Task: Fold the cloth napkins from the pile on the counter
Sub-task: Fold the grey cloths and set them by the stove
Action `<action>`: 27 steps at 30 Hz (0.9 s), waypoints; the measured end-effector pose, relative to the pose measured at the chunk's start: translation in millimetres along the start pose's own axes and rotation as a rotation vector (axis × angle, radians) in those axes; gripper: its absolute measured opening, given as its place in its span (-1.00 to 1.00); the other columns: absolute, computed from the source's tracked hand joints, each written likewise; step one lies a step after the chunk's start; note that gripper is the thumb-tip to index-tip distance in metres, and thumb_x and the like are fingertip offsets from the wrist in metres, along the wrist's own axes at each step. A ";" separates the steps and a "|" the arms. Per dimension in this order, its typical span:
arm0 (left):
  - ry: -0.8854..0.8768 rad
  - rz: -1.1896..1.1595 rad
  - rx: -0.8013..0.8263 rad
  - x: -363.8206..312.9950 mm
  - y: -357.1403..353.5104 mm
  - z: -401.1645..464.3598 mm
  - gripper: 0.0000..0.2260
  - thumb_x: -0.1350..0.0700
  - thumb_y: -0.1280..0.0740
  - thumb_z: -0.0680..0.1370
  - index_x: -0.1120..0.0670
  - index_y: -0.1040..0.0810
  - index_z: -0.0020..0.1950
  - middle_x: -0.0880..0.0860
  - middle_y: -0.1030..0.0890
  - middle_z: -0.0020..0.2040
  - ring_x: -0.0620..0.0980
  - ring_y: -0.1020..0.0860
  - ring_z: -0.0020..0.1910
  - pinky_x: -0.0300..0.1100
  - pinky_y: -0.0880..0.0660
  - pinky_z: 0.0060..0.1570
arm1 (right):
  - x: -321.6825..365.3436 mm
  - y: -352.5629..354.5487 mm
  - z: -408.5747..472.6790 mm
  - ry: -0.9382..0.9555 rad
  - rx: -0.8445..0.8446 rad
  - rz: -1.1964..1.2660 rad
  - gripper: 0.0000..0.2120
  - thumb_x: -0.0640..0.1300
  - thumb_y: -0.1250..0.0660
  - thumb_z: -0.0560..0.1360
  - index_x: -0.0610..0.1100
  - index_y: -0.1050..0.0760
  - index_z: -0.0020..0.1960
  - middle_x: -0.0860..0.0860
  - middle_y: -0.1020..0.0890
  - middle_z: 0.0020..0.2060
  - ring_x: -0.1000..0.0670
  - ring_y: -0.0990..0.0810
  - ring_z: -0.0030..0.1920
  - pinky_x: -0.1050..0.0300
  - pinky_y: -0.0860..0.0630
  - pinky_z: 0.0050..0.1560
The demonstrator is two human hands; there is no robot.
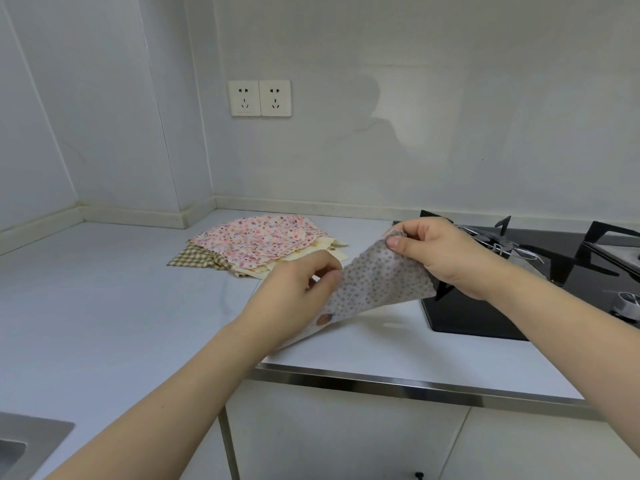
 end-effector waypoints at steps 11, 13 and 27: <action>0.158 -0.255 0.148 1.1 -7.6 -0.8 -0.94 0.01 -0.39 0.55 -0.04 -0.64 -0.09 -0.05 -0.66 -0.14 -0.04 -0.56 -0.23 -0.07 -0.50 -0.15 | 42.1 11.7 -0.5 0.163 -0.234 -0.244 -0.75 0.02 -0.54 0.35 -0.13 -0.57 -0.27 0.01 -0.60 -0.35 0.08 -0.50 -0.31 0.13 -0.42 -0.21; 0.137 -0.294 0.085 -3.0 -6.2 -0.7 -0.95 0.08 -0.38 0.56 0.00 -0.60 -0.10 -0.13 -0.63 -0.09 -0.12 -0.60 -0.13 -0.04 -0.55 -0.10 | 45.5 15.3 -0.1 0.172 -0.274 -0.296 -0.73 0.04 -0.52 0.37 -0.14 -0.57 -0.28 0.05 -0.56 -0.39 0.08 -0.47 -0.33 0.14 -0.38 -0.24; 0.107 -0.044 -0.191 -0.5 -12.9 -5.0 -0.84 0.05 -0.35 0.57 0.06 -0.60 -0.17 -0.11 -0.57 -0.28 -0.17 -0.48 -0.30 -0.27 -0.43 -0.27 | 59.9 14.7 -4.9 0.246 -0.177 -0.178 -0.86 -0.18 -0.40 0.50 0.00 -0.61 -0.20 0.12 -0.66 -0.26 0.17 -0.58 -0.21 0.22 -0.47 -0.08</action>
Point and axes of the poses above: each hand's wrist, its own z-axis towards the middle knuckle, its own y-axis out of the back of the hand, x = y × z, the point moved 6 cm from there along z, towards the middle knuckle
